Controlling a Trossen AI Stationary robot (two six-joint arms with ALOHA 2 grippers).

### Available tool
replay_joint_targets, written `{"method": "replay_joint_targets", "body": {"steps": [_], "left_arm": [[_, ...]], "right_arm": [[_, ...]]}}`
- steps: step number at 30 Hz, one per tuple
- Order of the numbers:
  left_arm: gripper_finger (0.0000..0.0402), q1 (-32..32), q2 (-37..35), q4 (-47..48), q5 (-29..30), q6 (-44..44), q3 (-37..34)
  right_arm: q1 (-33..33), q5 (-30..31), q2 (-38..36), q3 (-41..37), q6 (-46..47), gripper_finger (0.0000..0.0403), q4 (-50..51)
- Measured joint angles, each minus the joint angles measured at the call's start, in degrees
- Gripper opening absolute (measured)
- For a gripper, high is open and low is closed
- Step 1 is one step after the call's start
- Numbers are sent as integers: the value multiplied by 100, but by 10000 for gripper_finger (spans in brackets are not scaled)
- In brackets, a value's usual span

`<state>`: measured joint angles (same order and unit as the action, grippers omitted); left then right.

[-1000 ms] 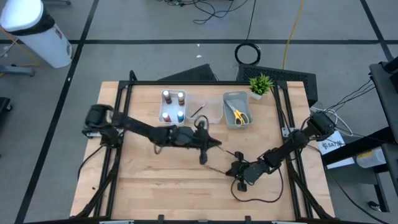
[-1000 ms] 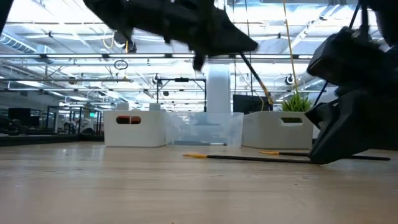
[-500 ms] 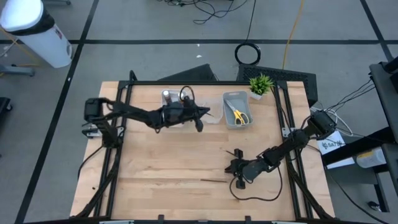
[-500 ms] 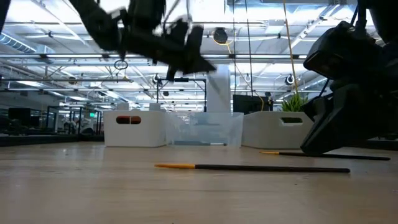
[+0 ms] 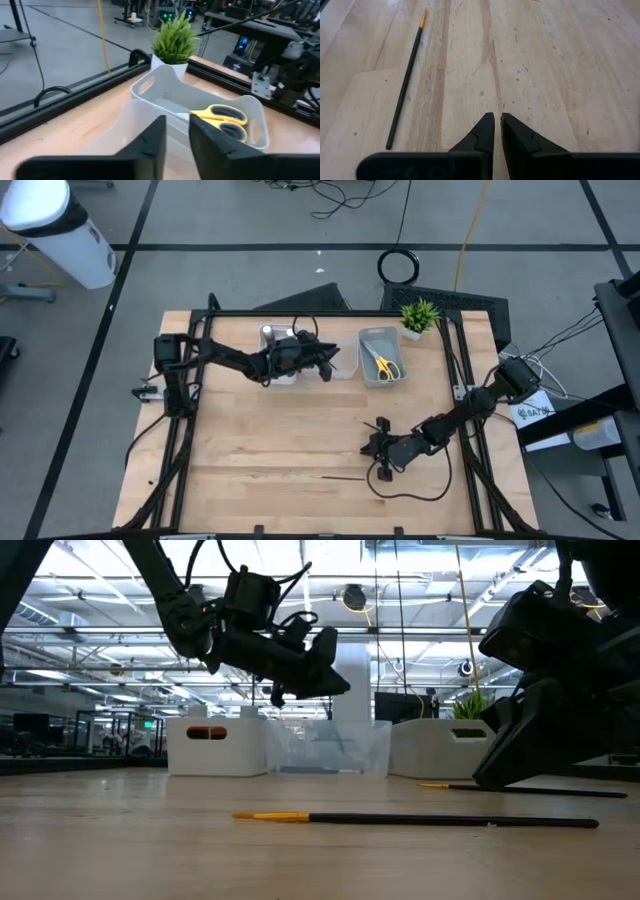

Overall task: Pick & Place Paint Supplies
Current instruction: Put the gold paint brush in the transparent bin

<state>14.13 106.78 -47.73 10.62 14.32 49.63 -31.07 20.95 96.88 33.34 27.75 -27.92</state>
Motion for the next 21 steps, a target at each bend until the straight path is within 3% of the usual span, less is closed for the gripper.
{"method": "replay_joint_targets", "body": {"steps": [6,11,16,21], "left_arm": [[168,-56,-45,-3,-86,190,0],[217,-117,-323,77,-508,109,-5],[235,-340,-949,745,-611,92,-5],[233,-782,-1458,1884,-622,84,-2]], "right_arm": [[0,-2,-2,2,2,20,-9],[0,-2,-2,2,-9,18,-8],[0,29,-4,2,-71,16,45],[-74,669,-334,2,-40,13,581]]}}
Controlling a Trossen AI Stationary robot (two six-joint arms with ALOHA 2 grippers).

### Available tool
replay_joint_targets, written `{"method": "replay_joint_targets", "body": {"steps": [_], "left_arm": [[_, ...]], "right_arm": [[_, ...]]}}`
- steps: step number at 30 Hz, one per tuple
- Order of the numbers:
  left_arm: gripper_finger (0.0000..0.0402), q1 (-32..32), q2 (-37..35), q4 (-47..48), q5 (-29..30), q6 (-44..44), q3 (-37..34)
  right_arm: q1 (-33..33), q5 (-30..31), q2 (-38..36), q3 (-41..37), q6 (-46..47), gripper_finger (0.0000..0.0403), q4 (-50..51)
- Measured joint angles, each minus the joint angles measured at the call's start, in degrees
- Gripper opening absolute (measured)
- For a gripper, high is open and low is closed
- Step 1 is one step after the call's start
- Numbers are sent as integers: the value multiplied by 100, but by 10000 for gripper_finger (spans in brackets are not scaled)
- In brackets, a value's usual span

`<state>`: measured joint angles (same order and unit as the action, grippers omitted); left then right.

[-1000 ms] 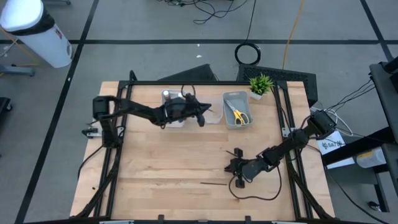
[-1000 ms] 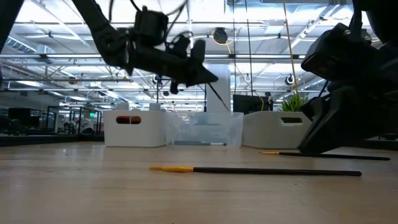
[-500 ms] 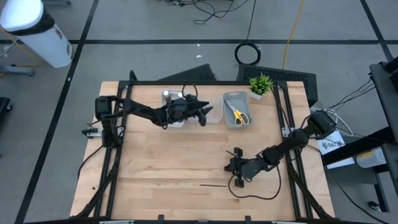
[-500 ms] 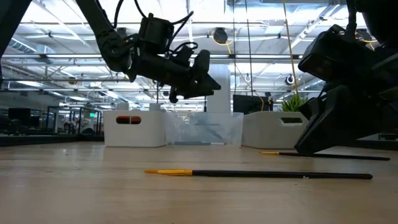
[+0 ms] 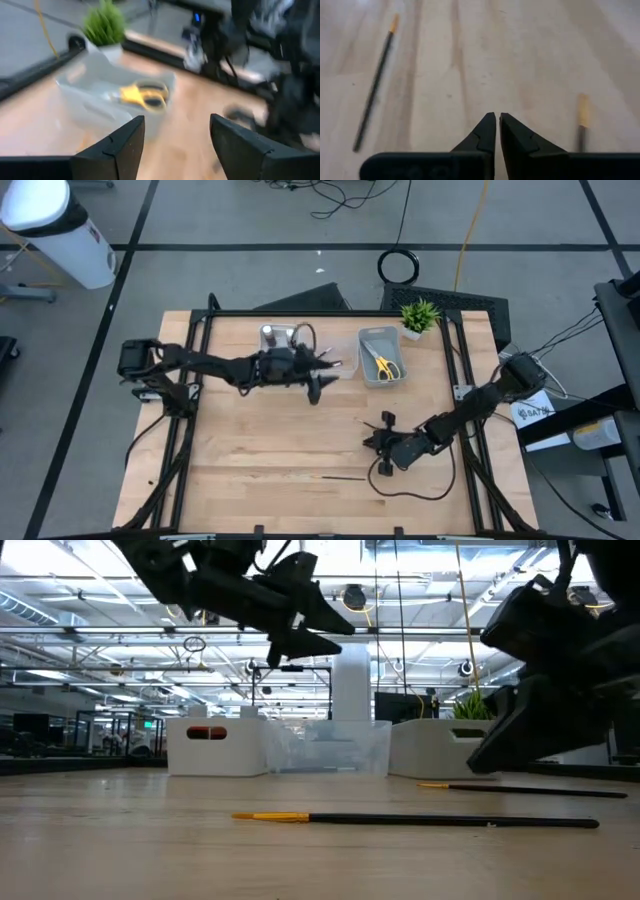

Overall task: Pick & Place Paint Supplies
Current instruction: Put the gold paint brush in the transparent bin

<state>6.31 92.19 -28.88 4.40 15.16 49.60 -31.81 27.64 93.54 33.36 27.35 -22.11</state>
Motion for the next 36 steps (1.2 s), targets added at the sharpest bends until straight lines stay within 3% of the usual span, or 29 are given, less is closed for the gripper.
{"method": "replay_joint_targets", "body": {"steps": [7,12,17,22,27,36], "left_arm": [[230,-734,97,754,21,72,0],[230,-1150,530,373,39,255,0],[230,-1319,1039,-328,38,206,0],[230,-1299,1236,-485,40,264,0],[230,-1299,1245,-474,44,323,0],[230,-1306,1245,-436,62,487,0]], "right_arm": [[-19,1201,-499,1,341,2,870],[101,933,-497,2,459,1,1025],[179,1316,-497,0,919,1,1519],[341,1265,-440,0,1362,1,1844],[471,583,-75,2,1261,1,1342],[523,-110,725,17,627,0,-724]]}}
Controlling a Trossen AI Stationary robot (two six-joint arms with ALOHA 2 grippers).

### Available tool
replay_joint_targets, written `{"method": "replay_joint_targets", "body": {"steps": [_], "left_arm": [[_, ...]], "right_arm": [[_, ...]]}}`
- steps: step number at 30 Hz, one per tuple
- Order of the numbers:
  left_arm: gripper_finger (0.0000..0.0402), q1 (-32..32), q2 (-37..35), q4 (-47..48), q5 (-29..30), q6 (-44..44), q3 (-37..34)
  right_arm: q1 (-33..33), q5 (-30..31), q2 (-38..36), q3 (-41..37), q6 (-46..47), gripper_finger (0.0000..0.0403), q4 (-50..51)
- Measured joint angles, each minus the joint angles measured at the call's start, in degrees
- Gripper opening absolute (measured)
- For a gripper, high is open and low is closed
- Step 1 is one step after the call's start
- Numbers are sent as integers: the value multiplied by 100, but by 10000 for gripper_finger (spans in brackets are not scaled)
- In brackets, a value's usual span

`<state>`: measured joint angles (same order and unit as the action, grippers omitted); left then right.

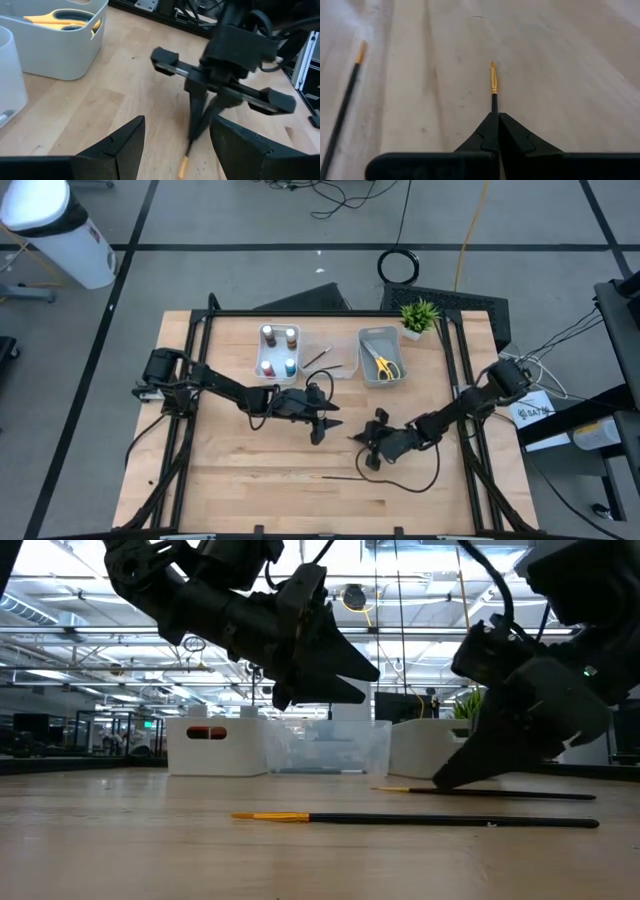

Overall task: Pick & Place Paint Supplies
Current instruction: Put the gold paint brush in the transparent bin

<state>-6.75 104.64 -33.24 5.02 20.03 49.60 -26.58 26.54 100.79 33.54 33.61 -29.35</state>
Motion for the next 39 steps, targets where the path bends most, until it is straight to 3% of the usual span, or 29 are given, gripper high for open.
{"method": "replay_joint_targets", "body": {"steps": [12,19,23,31,39], "left_arm": [[230,-427,79,147,-156,-90,2],[226,-758,768,-33,123,-85,102],[184,-743,1214,24,146,-92,334],[22,-497,1360,469,-21,-83,614],[6,-434,1329,1272,20,28,651]], "right_arm": [[-1,-6,423,615,-965,0,-143],[38,16,393,636,-943,0,-185],[24,14,393,638,-1026,0,-218],[-160,27,100,638,-1462,0,-78],[-427,471,-736,643,-1487,0,830]]}}
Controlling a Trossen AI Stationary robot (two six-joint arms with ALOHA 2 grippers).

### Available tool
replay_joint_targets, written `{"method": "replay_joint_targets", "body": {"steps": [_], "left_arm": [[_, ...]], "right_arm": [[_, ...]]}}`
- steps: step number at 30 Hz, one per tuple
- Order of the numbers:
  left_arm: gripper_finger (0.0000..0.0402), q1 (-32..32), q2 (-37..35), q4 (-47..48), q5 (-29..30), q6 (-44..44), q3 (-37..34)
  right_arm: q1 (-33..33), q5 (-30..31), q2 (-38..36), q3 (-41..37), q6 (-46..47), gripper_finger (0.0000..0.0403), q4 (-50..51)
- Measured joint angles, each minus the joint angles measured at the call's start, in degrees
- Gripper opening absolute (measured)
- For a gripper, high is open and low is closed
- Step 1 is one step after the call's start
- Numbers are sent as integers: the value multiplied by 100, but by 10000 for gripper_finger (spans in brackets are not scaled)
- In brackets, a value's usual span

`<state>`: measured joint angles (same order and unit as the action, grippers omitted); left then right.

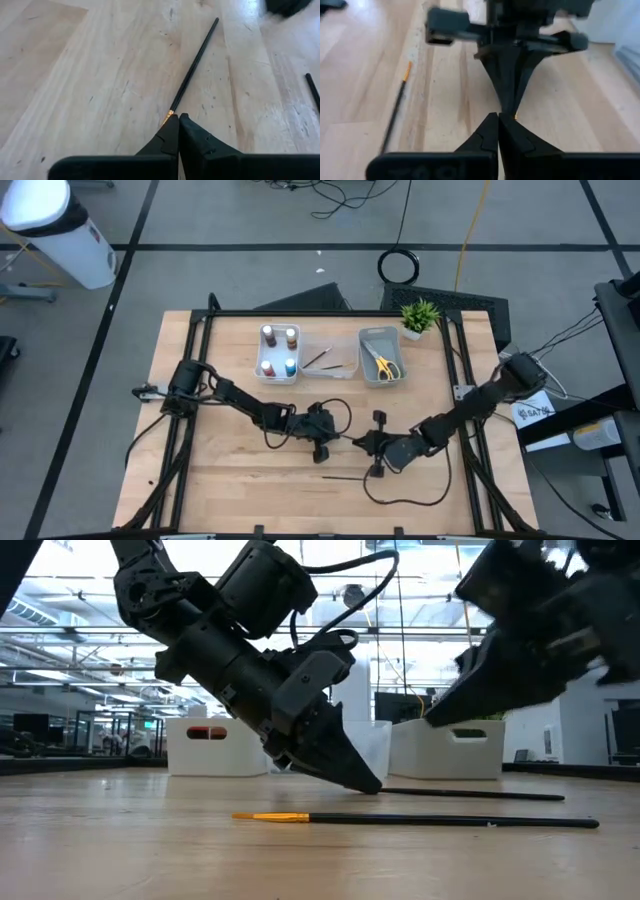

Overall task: Pick & Place Paint Supplies
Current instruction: Put the gold paint brush in the transparent bin

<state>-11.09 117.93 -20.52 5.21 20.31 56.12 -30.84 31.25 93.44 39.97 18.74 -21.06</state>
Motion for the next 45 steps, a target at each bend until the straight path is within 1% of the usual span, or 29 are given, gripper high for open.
{"method": "replay_joint_targets", "body": {"steps": [5,10,12,15,17,24,27,32,36,40,43,45], "left_arm": [[12,-28,-34,-125,12,-42,-20],[5,-114,-214,-454,-4,-333,-46],[7,-141,-297,-541,152,-367,-41],[11,-115,-296,-582,556,-369,-38],[6,-50,-246,-587,620,-364,-39],[13,116,35,-649,440,-180,-39],[6,129,143,-708,266,-104,-26],[14,107,256,-593,258,-61,-12],[9,107,254,-434,254,-24,-2],[9,105,259,-434,254,-21,-7],[14,105,262,-432,251,-15,-9],[8,105,264,-432,251,-15,-15]], "right_arm": [[-257,492,-449,2,142,0,466],[-372,500,-549,2,140,0,550],[-377,500,-547,2,151,0,588],[-336,499,-547,2,155,0,609],[-326,502,-547,2,155,0,604],[-326,500,-547,2,157,0,588],[-326,500,-547,2,157,0,588],[-326,497,-547,2,185,0,695],[-358,433,-547,2,698,0,1119],[-366,-108,-547,2,1583,7,1664],[-364,-520,-547,2,2194,33,1948],[-364,-849,-547,1,2759,58,2073]]}}
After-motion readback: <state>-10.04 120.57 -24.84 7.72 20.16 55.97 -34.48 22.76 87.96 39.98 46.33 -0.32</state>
